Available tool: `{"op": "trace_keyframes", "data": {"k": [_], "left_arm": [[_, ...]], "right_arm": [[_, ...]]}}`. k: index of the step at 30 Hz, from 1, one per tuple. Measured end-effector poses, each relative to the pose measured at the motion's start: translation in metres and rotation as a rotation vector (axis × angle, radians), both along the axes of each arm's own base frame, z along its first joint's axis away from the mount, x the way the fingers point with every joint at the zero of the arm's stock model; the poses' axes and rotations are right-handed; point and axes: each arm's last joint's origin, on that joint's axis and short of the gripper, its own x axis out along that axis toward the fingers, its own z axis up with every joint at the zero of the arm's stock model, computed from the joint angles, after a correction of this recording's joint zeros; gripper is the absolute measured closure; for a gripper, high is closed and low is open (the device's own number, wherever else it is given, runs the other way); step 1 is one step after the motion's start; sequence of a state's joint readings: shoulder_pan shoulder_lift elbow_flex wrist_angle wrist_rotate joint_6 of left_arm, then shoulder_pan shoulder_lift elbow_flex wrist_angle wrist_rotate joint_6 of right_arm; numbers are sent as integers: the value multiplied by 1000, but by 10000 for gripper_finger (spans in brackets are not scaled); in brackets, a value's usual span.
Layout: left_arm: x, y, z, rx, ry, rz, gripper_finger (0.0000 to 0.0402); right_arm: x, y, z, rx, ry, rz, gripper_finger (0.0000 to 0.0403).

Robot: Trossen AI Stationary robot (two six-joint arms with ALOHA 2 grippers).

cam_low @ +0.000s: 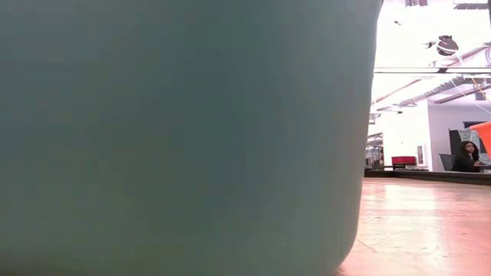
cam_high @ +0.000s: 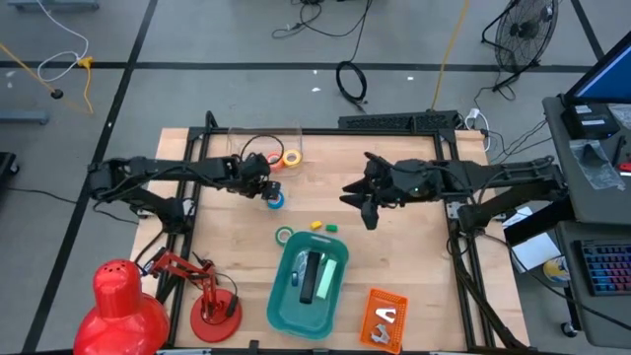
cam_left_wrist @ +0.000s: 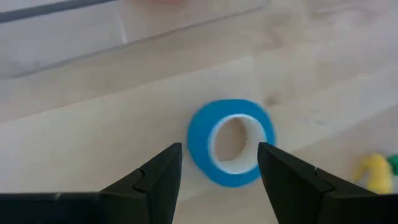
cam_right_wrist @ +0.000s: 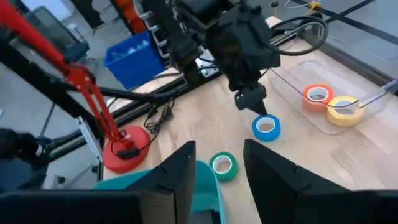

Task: Pick and place Stapler, Stapler remover, tape
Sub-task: Put the blue tape into the transparent bin

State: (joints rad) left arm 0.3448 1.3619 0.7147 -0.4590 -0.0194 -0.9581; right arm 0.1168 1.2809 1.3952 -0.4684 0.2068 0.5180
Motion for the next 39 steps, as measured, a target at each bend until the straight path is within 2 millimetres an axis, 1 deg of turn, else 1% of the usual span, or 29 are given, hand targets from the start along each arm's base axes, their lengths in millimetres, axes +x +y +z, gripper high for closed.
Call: {"op": "trace_keyframes", "data": {"k": [4,6,11,16,18,20,24,27,28,29,31,34,37,39], "left_arm": [[3,4,-11,-24,39,3,188],[7,7,-16,-31,32,-5,188],[9,7,-28,-68,72,-20,188],[9,7,-34,-103,107,-18,193],[9,6,-36,-109,113,-22,209],[9,6,-35,-108,117,-21,236],[9,5,-35,-139,104,-27,304],[15,4,-29,-173,67,-59,355],[19,4,-25,-172,50,-76,364],[24,3,-19,-164,29,-99,364],[34,2,2,-135,-30,-149,364],[51,1,45,-40,-88,-185,364],[55,9,93,100,-81,-183,360],[55,20,124,187,-83,-163,361]], "right_arm": [[-6,-2,2,-15,7,-1,274],[-9,-3,4,-34,12,-1,275],[-12,-4,4,-50,21,-12,275],[-13,-5,5,-66,22,-11,275],[-13,-5,5,-66,23,-10,275],[-13,-6,5,-69,21,-11,275],[-13,-6,5,-78,26,-9,275],[-13,-7,4,-86,28,-9,275],[-13,-7,4,-89,31,-9,275],[-13,-7,4,-91,32,-8,275],[-13,-8,4,-92,32,-8,275],[-13,-8,4,-94,33,-7,275],[-13,-7,4,-95,36,-6,275],[-13,-8,4,-101,37,-4,275]]}}
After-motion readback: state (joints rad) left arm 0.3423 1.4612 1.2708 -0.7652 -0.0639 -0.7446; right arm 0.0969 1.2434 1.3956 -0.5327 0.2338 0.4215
